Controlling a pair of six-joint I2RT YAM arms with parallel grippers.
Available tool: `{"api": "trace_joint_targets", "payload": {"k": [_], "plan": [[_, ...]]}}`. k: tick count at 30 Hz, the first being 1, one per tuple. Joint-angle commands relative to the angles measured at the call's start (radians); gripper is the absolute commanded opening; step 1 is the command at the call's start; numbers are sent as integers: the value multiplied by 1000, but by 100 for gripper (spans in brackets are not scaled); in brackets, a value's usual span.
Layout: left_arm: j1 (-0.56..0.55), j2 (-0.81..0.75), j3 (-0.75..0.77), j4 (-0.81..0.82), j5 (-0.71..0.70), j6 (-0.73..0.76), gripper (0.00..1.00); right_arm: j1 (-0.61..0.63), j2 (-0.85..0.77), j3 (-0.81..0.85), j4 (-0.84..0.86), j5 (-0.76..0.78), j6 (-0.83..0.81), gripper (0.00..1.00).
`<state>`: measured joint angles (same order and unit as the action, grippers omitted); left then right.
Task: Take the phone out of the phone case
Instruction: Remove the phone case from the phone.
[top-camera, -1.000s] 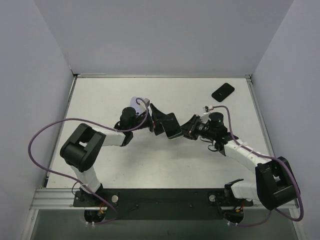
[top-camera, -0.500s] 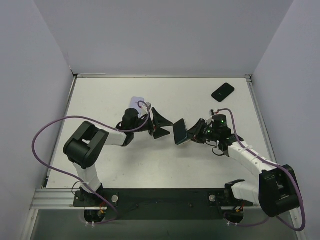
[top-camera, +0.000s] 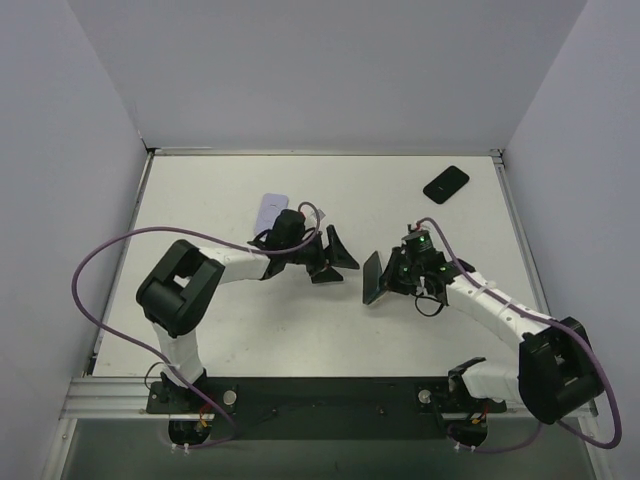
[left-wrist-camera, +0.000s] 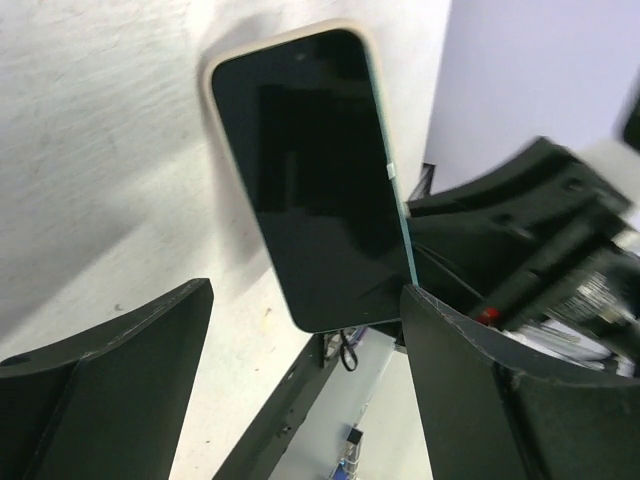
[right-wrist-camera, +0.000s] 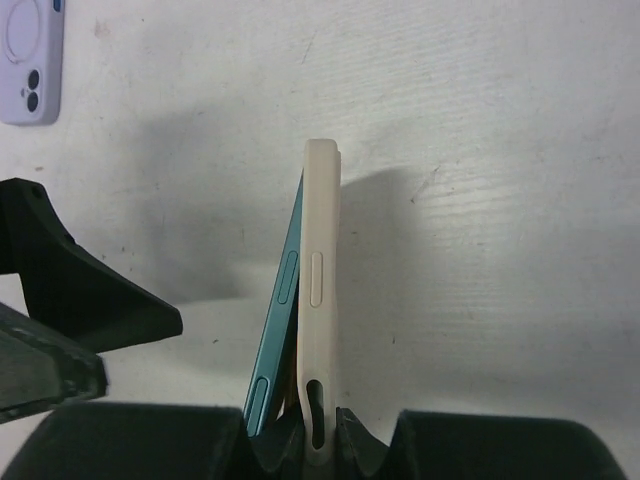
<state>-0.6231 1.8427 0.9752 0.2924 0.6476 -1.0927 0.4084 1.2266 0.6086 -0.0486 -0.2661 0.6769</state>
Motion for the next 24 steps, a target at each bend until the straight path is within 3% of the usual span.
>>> {"api": "trace_joint_targets", "payload": {"k": [1,8,17,24], "plan": [[-20,30,30,-93,-43,80,87,139,40,129,-180,347,-79,0],[-30,9,-18,-52,-60,77,86,253,137,190,-221,442,-68,0],[-9,-23,-82,-151,-129,112,84,329,300,241,-162,410,-73,0],[23,-80,-147,-108,-128,106,84,354,408,295,-151,381,-65,0]]}}
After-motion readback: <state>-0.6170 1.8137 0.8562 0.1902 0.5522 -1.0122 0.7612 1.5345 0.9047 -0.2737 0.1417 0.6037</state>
